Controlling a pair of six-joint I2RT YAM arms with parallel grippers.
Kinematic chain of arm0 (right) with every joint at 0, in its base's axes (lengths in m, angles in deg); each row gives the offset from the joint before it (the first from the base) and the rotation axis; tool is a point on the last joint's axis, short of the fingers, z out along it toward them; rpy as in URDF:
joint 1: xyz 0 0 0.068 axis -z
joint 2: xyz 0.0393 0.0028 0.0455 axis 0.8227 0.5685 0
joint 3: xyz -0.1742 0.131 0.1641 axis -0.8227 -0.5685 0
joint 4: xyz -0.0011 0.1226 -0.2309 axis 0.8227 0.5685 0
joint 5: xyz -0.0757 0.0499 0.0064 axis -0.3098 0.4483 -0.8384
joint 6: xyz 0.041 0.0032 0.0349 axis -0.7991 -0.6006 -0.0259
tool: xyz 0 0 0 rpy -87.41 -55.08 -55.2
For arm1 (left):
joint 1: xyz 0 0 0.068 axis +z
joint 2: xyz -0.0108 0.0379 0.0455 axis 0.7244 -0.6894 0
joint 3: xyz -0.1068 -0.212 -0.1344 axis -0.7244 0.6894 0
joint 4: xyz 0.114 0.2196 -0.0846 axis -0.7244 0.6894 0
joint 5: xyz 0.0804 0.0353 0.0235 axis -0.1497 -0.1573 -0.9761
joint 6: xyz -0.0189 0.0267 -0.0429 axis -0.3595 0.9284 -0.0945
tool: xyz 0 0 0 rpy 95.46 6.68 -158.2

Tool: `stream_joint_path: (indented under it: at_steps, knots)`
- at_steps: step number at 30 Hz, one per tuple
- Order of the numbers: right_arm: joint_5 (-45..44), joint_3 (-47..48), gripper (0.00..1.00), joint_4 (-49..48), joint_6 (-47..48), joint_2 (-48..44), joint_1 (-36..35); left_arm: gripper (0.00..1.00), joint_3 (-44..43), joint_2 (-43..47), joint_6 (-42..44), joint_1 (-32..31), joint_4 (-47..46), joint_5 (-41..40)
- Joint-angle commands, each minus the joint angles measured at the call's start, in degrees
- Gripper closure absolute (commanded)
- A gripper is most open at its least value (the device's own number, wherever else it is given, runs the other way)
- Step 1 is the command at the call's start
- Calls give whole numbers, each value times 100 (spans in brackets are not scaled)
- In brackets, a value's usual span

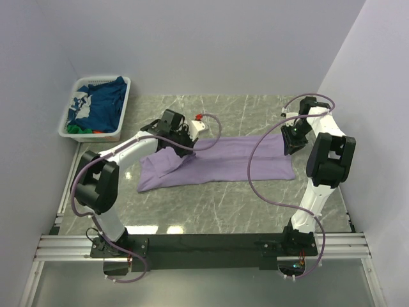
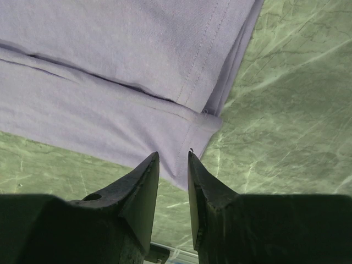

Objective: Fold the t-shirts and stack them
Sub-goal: Fold the tshirt

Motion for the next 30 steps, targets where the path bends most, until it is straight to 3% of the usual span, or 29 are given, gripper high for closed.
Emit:
stream_joint_path:
  at_steps: [1, 2, 3, 5, 8, 12, 17, 24, 30]
  knots:
    - [63, 35, 65, 10, 17, 33, -44, 88, 272, -70, 331, -143, 189, 367]
    - [81, 61, 65, 18, 17, 51, -44, 71, 290, -106, 366, -152, 250, 384]
    - [124, 79, 65, 27, -1, 60, -53, 63, 299, -150, 358, -135, 268, 419]
    - [177, 184, 64, 45, -27, 68, -88, 52, 273, -142, 366, -39, 364, 577]
    - [248, 342, 64, 80, -62, 86, -219, 46, 167, 165, 270, 269, 435, 823]
    - [371, 544, 64, 45, -141, 156, -421, 47, 210, 841, -72, 910, 663, 1201]
    - [362, 870, 65, 1, -282, 507, -816, 49, 579, 957, -257, 1428, 840, 1026]
    - [-147, 1142, 66, 132, -308, 1149, -1037, 53, 932, 141, -530, 2053, 962, 815]
    - [-622, 836, 67, 264, -185, 1264, -1037, 55, 835, -439, -495, 2291, 1086, 69]
